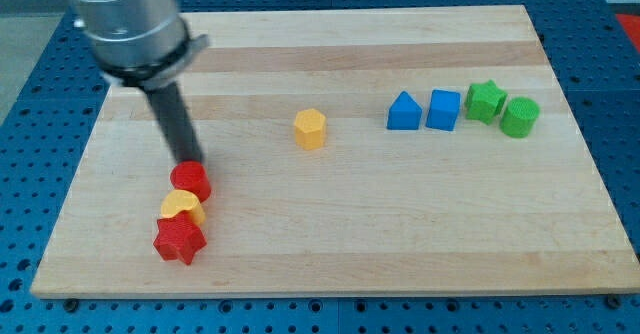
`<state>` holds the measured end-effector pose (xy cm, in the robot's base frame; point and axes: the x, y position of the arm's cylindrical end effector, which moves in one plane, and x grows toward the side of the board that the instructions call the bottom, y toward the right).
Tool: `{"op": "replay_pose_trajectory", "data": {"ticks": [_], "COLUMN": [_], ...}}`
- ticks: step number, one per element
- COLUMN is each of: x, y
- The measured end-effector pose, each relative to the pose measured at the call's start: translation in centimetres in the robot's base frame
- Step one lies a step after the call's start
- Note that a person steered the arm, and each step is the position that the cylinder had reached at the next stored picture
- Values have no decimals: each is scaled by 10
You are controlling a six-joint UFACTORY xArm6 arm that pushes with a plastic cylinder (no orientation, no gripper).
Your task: Move the yellow heart towards the yellow hexagon
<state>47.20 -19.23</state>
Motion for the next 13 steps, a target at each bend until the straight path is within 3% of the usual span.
{"op": "replay_pose_trajectory", "data": {"ticks": [1, 2, 4, 9, 12, 13], "x": [0, 39, 85, 73, 84, 39], "y": [-67, -102, -37, 126, 95, 95]}}
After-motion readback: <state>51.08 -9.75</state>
